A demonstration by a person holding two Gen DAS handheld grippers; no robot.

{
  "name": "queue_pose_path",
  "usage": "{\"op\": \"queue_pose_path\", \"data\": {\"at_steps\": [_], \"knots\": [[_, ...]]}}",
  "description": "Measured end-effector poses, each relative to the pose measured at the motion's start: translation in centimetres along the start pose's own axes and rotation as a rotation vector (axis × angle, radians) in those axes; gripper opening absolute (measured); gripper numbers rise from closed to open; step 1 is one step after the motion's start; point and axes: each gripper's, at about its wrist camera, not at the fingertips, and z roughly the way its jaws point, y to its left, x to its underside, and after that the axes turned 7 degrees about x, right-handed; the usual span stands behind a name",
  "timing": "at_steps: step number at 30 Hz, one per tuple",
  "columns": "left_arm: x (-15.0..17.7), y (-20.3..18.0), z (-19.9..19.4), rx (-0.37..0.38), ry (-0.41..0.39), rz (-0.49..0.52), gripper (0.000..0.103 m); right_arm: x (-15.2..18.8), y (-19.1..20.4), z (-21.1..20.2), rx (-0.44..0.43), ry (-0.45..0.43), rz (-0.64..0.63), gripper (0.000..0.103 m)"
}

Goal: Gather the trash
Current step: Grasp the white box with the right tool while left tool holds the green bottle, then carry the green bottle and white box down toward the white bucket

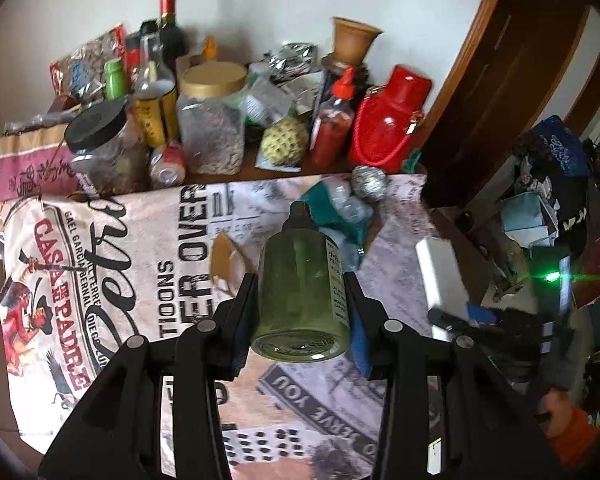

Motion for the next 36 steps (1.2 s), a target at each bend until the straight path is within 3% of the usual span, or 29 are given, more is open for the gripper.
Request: {"op": "queue_pose_path", "data": {"at_steps": [7,19,29,36], "knots": [[0.8,-5.5,-3.2,-0.017,-0.093,0.004,0.041,-1.1,-2.4,-8.6,-0.086,-0.186,-0.035,0.049],[5.3,-13.3,-11.9,-0.072,-0.292,-0.031,0.041,0.7,-5.1,-17.2,-0.192,-0.408,-0.128,0.049],[9.6,-14.2,-19.4,-0.065,-0.415,-0.023,0.041,4.9,-5.2,-22.5,-0.241,-0.504,-0.122,0.049],[14.5,-12.9,-24.1,-0.035,-0.442,0.020,0.041,10.1,-3.3,-25.3,-0.223,-0.551,-0.085,0.049]]}}
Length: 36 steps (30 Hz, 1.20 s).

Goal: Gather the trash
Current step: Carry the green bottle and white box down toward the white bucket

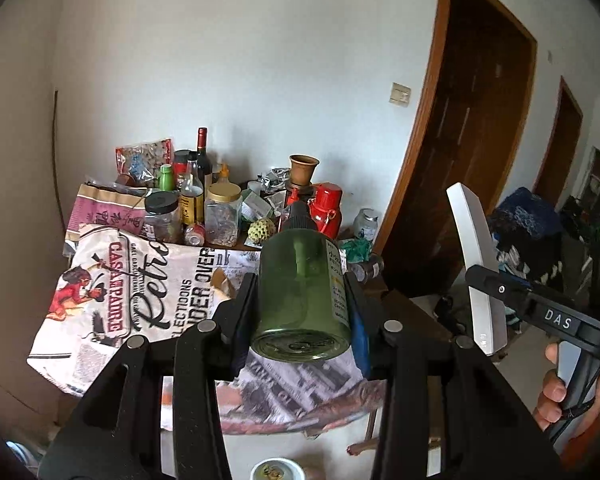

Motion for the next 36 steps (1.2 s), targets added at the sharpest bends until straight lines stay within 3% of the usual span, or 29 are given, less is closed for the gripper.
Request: {"op": "queue_pose_path", "data": {"at_steps": [11,16,27,36], "knots": [[6.5,3.2,-9.4,0.074,0.054,0.026,0.041,7.8,7.1,-6.4,0.064,0.006,0.046,0.049],[8.9,4.3,-10.7,0.101,0.121,0.023,0.041,11.4,8.8,-7.9,0.085,0.073,0.067,0.049],[14.5,5.7,-9.6,0.140,0.268,-0.025,0.041,16.5,9.7,-6.8,0.128,0.241,0.065,0.049],[21.5,7.2,-3.4,0.093,0.456,-0.096,0.041,21.9,8.8,-1.5,0.108,0.412,0.029,0.049]]}}
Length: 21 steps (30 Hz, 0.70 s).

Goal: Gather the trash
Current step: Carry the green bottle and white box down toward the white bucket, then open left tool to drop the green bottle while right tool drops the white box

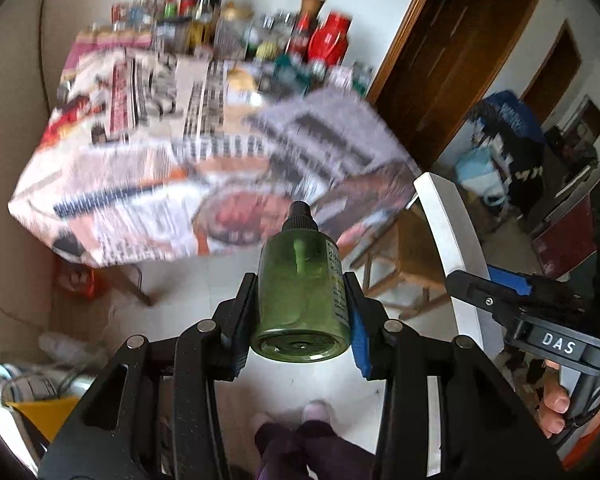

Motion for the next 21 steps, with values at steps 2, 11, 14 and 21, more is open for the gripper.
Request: {"op": "queue_pose_path", "data": {"at_steps": [2,11,14,21], "knots": [[1.1,0.7,2.7,-0.012,0.053,-0.030,0.041,0.7,-0.6,2.5,-0.010,0.055,-0.012,0.049],[7.5,4.2,15.6,-0.037,0.230,-0.128,0.041,4.8,-3.6,14.9,-0.007,0.259,-0.067,0.049],[10.3,5.5,20.5,-0.054,0.271,-0.164,0.041,6.7,-4.6,19.4,-0.004,0.314,-0.087,0.049],[16.9,9.0,29.7,-0.083,0.345,-0.242,0.041,10.8,-6.2,29.5,-0.011,0.400,-0.125,0.049]]}}
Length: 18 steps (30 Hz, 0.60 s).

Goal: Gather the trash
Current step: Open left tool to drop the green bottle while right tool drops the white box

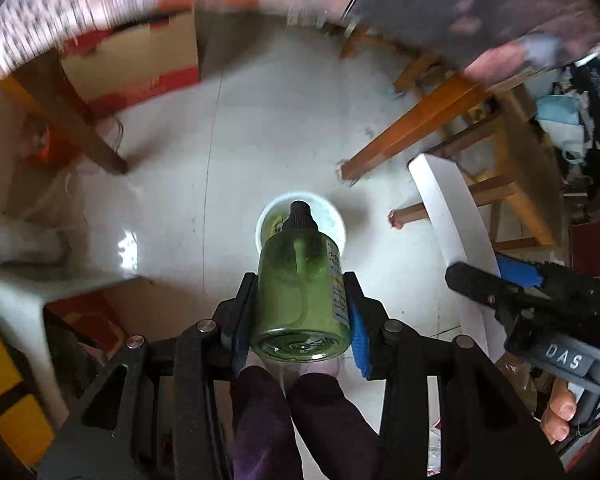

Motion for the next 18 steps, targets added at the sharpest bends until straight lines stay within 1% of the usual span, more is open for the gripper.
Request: {"op": "queue_pose_path", "data": {"at_steps": [4,6,8,11,15,18], "knots": [[0.2,1.4,4.2,-0.031,0.021,-0.001,0.041,-0.8,-0.6,4.2,-0.028,0.004,-0.013,0.050],[0.2,1.7,5.7,-0.037,0.028,0.002,0.041,-1.4,-1.2,6.4,-0.073,0.013,0.001,0.050],[0.1,1.9,7.2,-0.036,0.040,-0.001,0.041,-1.9,-1.6,7.8,-0.079,0.025,0.021,0.051],[-0.3,1.5,9.1,-0.042,0.056,0.009,0.041,-2.3,-2.1,8.8,-0.036,0.033,0.046,0.052],[-1.5,0.2,10.3,-0.009,0.065,0.033,0.041,-2.3,-3.0,8.6,0.007,0.028,0.056,0.052],[-2.3,-0.6,11.0,-0.007,0.070,0.055,0.041,-2.2,-3.9,8.2,0.010,0.030,0.070,0.052]]}}
